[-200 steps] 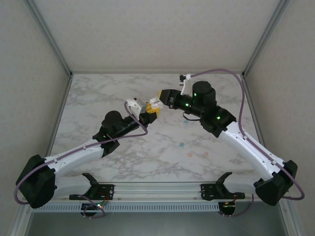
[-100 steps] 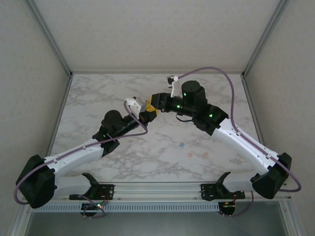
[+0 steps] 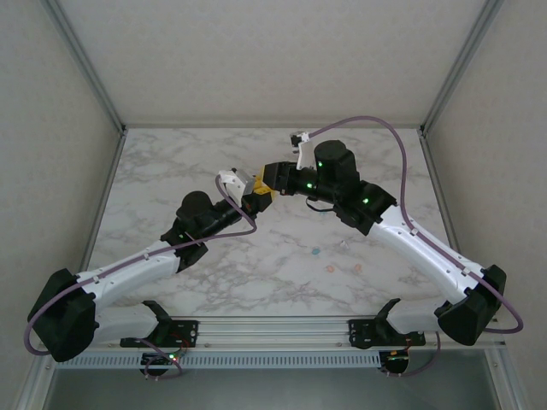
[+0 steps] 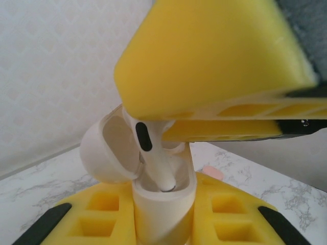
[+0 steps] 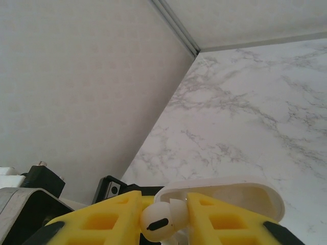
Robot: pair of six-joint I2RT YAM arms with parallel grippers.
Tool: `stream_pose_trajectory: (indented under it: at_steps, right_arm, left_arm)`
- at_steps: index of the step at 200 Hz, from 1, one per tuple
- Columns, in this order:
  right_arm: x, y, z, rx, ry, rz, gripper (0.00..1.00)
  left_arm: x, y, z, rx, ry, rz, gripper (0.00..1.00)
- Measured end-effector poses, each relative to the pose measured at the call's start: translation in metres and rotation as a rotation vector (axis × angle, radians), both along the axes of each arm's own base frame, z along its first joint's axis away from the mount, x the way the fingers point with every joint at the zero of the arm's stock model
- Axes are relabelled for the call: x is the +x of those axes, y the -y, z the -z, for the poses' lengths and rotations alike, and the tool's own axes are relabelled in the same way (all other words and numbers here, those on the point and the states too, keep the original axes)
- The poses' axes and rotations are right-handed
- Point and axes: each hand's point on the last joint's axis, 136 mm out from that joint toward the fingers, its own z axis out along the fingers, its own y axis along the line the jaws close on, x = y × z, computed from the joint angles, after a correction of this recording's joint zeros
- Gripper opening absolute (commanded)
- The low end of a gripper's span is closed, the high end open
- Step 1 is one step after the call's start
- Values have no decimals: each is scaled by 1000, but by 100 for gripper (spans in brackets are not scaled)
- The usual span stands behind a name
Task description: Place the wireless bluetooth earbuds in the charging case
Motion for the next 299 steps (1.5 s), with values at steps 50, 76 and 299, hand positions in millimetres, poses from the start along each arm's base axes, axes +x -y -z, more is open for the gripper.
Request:
stream_pose_trajectory:
  at_steps: [50,76,299]
  right_arm:
    - [0,0,0,-7,12,-7,29]
    - [-1,0,0,-15,23,-12,30]
    - [-2,10,3,-112,53,-5,38]
  left_arm:
    - [2,-1,0,-6,-8,-13,14]
    - [3,-2,-1,-15,-15,-23,14]
    - [4,-1,-2,-16,-14,-24,14]
